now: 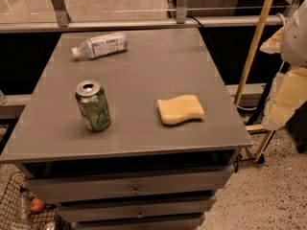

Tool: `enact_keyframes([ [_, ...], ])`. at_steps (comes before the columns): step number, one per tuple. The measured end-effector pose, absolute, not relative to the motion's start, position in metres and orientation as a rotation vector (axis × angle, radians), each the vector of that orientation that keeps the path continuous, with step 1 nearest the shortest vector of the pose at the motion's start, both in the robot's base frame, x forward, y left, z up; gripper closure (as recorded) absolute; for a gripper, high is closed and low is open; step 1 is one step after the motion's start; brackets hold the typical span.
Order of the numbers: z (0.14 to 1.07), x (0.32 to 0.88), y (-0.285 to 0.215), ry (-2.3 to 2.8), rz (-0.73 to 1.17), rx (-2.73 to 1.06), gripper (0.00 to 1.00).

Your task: Move green can near blue plastic bottle

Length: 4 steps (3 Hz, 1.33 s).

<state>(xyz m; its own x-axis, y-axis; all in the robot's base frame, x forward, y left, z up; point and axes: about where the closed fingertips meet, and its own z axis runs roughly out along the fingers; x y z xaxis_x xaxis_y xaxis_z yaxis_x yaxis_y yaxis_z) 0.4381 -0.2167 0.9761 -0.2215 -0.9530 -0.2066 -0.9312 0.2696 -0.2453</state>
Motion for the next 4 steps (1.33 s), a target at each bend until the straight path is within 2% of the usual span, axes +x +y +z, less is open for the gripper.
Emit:
enact_keyframes([
  [1, 0.976, 0.438, -0.217, 2.232, -0.098, -1.725, 0.00],
  [2, 0.972, 0.447, -0.186, 2.151, 0.035, -1.753, 0.00],
  [4, 0.964, 0.444, -0.030, 1.837, 0.567, -1.761, 0.00],
])
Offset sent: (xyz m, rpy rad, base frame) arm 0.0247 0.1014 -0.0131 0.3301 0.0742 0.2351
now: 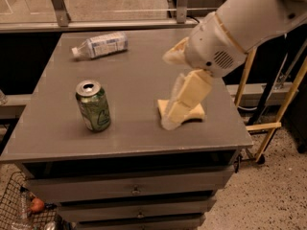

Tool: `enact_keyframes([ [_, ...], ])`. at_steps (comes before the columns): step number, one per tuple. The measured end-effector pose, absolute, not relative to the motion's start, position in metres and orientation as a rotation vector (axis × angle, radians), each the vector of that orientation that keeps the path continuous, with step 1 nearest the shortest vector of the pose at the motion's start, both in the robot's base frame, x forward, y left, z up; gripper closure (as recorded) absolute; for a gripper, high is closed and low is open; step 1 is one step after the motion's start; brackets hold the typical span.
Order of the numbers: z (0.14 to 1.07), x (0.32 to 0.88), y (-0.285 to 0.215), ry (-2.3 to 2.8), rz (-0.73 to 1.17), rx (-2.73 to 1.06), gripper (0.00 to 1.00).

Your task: Move green can near blue plastic bottle

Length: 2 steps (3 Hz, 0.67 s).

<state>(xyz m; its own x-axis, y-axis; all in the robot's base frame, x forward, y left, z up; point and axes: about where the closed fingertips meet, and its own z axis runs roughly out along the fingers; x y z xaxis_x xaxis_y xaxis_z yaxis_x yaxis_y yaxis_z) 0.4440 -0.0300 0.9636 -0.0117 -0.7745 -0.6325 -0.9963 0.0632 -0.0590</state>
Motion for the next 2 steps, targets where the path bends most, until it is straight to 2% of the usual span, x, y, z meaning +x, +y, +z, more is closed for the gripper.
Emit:
enact_keyframes([
  [2, 0.9715, 0.4393, -0.0140, 1.801, 0.615, -1.747, 0.00],
])
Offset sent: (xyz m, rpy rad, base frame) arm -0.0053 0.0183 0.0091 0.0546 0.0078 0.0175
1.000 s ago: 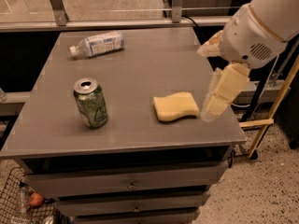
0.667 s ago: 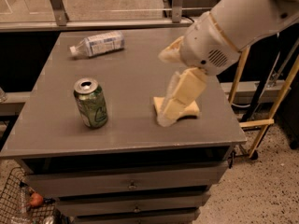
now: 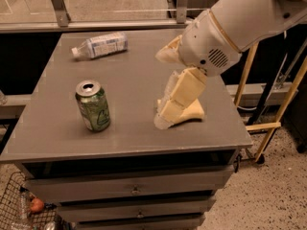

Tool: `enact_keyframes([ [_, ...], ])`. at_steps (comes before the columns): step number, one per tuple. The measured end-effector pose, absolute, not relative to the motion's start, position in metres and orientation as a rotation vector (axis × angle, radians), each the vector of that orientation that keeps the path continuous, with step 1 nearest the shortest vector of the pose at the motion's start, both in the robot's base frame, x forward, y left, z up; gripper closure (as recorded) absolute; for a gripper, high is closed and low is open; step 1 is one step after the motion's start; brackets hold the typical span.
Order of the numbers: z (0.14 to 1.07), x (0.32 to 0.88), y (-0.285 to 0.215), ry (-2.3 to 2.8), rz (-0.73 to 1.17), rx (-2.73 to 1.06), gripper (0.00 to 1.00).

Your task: Move green can near blue plastic bottle

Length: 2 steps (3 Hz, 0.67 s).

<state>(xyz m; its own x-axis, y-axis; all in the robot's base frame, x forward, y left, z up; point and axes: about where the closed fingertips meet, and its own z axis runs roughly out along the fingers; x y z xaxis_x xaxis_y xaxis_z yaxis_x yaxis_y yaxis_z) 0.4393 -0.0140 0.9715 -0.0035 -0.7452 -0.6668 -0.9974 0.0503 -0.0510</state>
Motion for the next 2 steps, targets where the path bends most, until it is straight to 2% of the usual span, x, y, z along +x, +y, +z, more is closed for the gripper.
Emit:
enact_keyframes([
  [2, 0.917, 0.478, 0.046, 1.665, 0.789, -1.637, 0.00],
])
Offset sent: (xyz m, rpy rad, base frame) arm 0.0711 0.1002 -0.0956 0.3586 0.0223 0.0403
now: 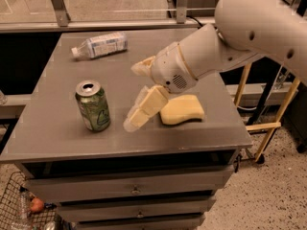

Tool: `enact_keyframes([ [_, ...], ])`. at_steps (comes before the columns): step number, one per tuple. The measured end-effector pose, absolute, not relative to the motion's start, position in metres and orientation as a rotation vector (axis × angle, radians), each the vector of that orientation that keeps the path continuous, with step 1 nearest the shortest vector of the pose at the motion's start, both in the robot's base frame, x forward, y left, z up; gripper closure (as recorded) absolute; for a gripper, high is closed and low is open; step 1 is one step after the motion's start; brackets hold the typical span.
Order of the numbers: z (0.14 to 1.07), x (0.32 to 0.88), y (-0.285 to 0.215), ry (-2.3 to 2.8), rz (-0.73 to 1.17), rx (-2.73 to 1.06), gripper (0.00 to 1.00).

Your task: Move green can near blue plastic bottle

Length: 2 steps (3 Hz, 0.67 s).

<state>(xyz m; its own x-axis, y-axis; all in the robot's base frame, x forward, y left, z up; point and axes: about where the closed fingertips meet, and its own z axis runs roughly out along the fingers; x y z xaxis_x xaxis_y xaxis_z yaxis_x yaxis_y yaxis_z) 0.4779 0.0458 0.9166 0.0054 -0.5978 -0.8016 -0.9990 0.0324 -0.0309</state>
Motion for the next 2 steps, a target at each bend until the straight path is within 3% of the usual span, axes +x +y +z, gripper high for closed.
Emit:
enact_keyframes([
  [2, 0.901, 0.489, 0.099, 1.499, 0.901, -1.581, 0.00],
])
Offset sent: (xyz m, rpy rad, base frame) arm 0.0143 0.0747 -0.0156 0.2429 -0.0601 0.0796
